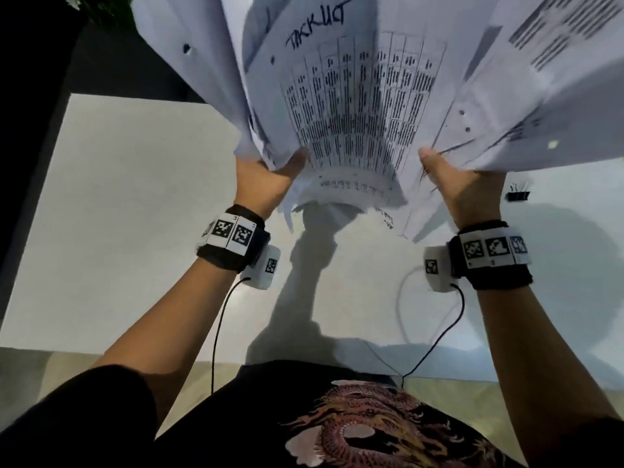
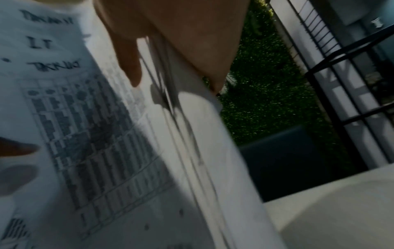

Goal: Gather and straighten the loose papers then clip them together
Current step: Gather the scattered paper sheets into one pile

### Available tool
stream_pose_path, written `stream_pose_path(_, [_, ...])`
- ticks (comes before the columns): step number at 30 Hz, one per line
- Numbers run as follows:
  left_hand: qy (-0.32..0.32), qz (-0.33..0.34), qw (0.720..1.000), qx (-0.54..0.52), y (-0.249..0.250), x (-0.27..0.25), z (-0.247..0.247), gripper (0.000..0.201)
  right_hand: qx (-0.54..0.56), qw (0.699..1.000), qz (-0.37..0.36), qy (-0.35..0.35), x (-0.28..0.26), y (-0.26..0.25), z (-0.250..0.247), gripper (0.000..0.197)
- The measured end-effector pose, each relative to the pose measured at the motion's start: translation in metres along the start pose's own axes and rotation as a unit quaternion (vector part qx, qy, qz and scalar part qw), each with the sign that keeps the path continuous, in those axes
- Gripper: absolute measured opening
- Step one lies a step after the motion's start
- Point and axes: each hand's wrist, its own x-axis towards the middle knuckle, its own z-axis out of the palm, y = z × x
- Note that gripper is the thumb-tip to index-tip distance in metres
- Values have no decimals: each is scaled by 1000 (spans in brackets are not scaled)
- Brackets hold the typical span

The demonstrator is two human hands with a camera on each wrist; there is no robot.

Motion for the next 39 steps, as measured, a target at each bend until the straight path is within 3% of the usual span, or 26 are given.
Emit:
stream_pose_path(2, [-30,-8,1000,1,-7,4,-5,47,7,999,35,-35,0,16,-2,56])
stream_pose_path(4, [-52,-12,998,14,-8,6,-10,43,43,989,120,-70,-2,20,1,27])
stream_pose_path(6, [-49,-37,997,36,-6,12,-17,38,36,988,134,-64,-1,18,-3,15])
stream_pose_path(8, [-61,-74,993,67,-3,18,-24,35,57,988,116,-85,5,19,-9,21])
stream_pose_path(10, [-99,-102,987,79,-6,17,-23,44,29,965,201,-167,10,23,-5,38])
stream_pose_path(12, [-106,-109,985,81,-10,17,-13,56,-17,936,281,-212,14,29,6,40])
stream_pose_path(13, [-97,-95,987,81,-8,17,-9,57,-29,945,261,-193,15,28,9,40])
stream_pose_path(15, [-74,-72,992,75,-3,20,-10,55,-2,981,155,-117,20,33,4,38])
stream_pose_path(17, [-77,-65,994,48,-5,24,-24,54,42,988,111,-103,23,36,-10,43])
stream_pose_path(20, [-133,-134,981,47,-10,18,-32,67,34,960,210,-182,16,47,-11,55])
stream_pose_path(23, [-129,-89,986,50,-15,17,-16,51,-41,931,277,-233,3,38,8,78])
stream_pose_path(27, [-46,-24,999,-6,0,16,-5,37,42,985,152,-71,-2,3,20,48])
stream_pose_path(29, [-52,20,998,-13,11,13,-4,39,51,993,93,-53,-9,-7,11,49])
stream_pose_path(31, [-54,15,998,-38,11,12,-10,48,45,993,66,-92,-12,-1,0,56])
stream_pose_path(32, [-51,4,998,-42,9,13,-13,57,36,989,80,-119,-12,3,-4,58])
stream_pose_path(34, [-66,-19,997,-26,1,13,-14,73,-5,973,178,-145,-16,7,1,63])
stream_pose_path(36, [-70,-29,997,7,-5,11,-10,60,-23,962,229,-149,-14,8,15,38])
stream_pose_path(39, [-33,-10,999,-1,-4,14,-9,37,38,981,176,-68,-10,-8,28,18])
